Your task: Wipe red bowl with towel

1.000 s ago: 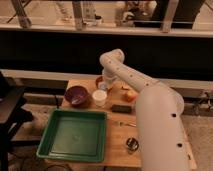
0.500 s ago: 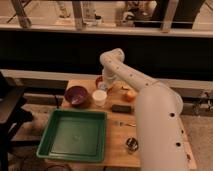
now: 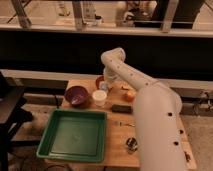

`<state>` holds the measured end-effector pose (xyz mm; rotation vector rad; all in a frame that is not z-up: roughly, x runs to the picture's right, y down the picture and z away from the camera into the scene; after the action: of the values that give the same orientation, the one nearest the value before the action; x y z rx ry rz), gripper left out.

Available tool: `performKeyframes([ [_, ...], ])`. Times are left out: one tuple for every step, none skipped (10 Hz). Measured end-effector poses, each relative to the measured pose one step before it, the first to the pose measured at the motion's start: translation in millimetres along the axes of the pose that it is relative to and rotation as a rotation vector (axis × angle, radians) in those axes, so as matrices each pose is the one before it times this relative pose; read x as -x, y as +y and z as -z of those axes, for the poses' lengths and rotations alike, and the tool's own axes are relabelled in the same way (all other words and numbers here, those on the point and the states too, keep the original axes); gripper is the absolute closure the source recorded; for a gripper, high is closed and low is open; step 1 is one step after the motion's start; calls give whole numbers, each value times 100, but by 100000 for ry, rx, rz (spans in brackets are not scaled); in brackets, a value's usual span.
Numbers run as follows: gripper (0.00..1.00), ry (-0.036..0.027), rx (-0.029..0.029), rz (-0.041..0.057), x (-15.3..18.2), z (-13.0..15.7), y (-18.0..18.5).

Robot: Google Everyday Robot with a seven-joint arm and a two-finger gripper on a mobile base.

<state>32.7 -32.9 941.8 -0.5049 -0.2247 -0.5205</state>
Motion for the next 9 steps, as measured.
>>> performKeyframes([
  [100,158,-180,-533,-187,-4,-90],
  [100,411,2,-704,-349,-16,29],
  [100,263,-61,-432,-239,14,19],
  [100,210,61,-239,-124,37,-12],
  [100,777,-609,-251,-311,134,-234],
  [100,792,-648,-291,-352,132,-249],
  [100,471,-298,-275,-252,23,-129],
  [100,322,-391,-532,-283,39,-182],
  [100,341,-458,-716,-432,8,-204],
])
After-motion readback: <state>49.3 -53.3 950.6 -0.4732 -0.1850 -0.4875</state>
